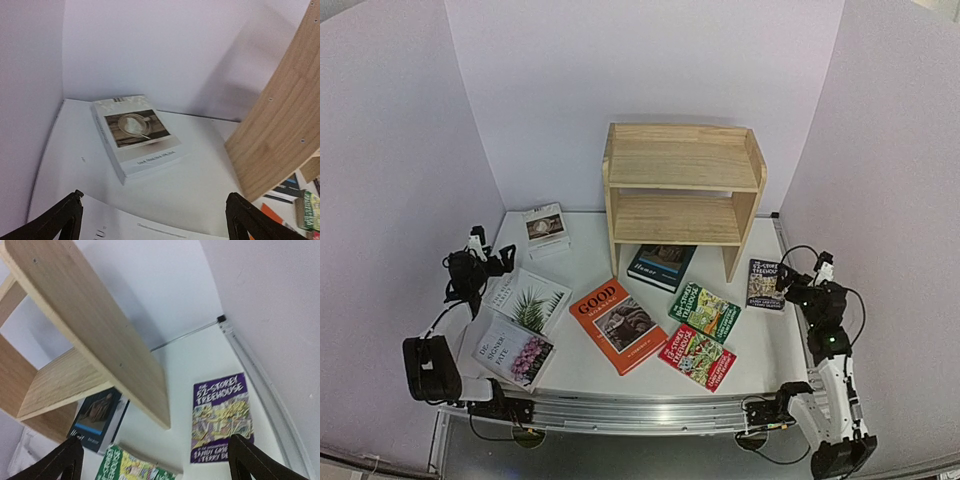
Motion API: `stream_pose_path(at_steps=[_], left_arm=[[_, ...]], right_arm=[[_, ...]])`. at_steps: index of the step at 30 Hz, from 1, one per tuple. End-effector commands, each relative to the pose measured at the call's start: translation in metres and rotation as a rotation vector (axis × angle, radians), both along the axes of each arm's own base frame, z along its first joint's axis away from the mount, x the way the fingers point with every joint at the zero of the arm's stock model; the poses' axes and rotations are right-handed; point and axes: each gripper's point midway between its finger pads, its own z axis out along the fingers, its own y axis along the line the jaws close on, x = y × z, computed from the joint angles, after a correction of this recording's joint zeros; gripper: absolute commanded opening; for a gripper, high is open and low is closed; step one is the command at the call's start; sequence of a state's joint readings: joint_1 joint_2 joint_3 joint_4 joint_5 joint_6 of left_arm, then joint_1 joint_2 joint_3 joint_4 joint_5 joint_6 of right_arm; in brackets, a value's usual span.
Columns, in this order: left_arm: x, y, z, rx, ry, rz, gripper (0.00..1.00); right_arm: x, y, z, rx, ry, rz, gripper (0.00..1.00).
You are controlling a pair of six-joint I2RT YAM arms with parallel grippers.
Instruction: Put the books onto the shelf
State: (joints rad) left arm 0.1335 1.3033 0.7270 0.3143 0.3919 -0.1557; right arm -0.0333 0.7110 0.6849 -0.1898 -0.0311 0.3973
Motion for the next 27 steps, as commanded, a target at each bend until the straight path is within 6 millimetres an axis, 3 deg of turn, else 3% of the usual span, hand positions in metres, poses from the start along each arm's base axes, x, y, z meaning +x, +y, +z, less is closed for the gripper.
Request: stream_pose_path(at_steps=[1,5,7,10,14,19,20,22,23,27], left_arm=[[-0.027,-0.070,-0.007,-0.100,0.211,-0.184,1.00],[-0.051,-0.132,-0.018,-0.041,0.327,-0.337,1.00],[-0.065,-0.153,-0.019,-0.029,0.349,-0.405,1.00],[-0.082,-0.173,-0.019,-0.020,0.347,-0.493,1.00],[-0.089,-0.179,-0.022,-0.026,0.377,-0.508,1.00],[-0.088,-0.172,-0.026,-0.060,0.417,-0.443,1.00],[-0.088,-0.172,-0.027,-0.068,0.427,-0.435,1.00],[-0.091,-0.171,-0.028,-0.081,0.439,-0.430,1.00],[-0.093,-0.171,-0.028,-0.085,0.442,-0.429,1.00],[-0.095,-0.169,-0.034,-0.093,0.466,-0.414,1.00]], right_arm=[[-0.031,0.056,-0.029,0.159,0.255,0.232,0.98],[-0.039,0.099,-0.039,0.085,0.310,0.336,0.98],[-0.036,0.127,-0.051,0.022,0.366,0.393,0.98],[-0.031,0.183,-0.077,-0.140,0.447,0.509,0.98],[-0.011,0.261,-0.100,-0.174,0.512,0.668,0.98],[0.021,0.343,-0.132,-0.144,0.600,0.824,0.95],[0.025,0.357,-0.131,-0.133,0.596,0.859,0.94],[0.033,0.379,-0.143,-0.111,0.624,0.905,0.93],[0.035,0.386,-0.157,-0.103,0.655,0.917,0.91],[0.042,0.410,-0.181,-0.060,0.709,0.967,0.86]])
